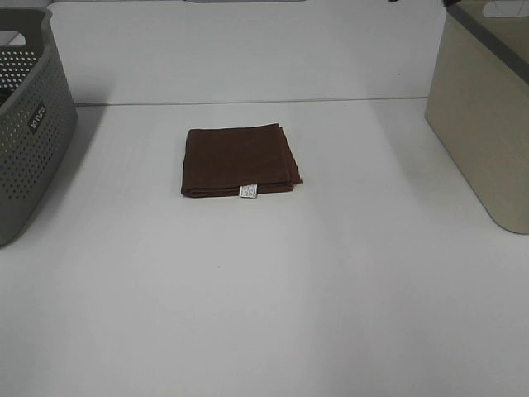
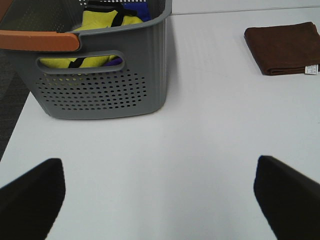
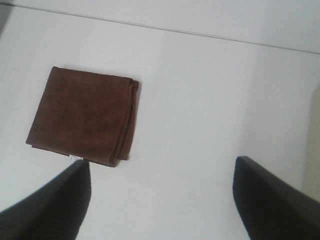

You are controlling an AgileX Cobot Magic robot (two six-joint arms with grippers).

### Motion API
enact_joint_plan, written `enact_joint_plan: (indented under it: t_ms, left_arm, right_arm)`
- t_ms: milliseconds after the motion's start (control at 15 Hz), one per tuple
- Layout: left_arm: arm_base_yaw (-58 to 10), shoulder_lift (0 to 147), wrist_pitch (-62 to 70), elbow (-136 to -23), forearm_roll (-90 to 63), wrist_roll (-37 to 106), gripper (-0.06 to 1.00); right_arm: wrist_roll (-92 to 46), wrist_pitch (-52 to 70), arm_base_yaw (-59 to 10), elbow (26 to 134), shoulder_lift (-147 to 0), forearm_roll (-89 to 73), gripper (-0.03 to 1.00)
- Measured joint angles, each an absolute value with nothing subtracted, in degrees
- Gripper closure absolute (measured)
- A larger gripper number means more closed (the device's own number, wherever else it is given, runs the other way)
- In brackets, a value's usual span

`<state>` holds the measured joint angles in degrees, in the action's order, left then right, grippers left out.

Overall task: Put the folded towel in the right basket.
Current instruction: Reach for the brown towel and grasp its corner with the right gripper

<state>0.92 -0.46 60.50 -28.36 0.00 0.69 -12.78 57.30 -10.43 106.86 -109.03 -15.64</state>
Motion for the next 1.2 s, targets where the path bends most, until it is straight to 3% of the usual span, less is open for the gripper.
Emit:
enact_joint_plan:
  t_ms: [600,1200]
  left_arm:
    - [0.9,-0.5,60.5,-28.4,0.0,0.7,-0.03]
    - [0.9,-0.5,60.5,-28.4,0.0,0.7,-0.03]
  right_arm:
    - [-11.1,68.3,-13.0,124.0,-137.2,-30.5,0.23]
    - [-11.6,68.0,-11.4,136.0,-152.8,-38.2,0.26]
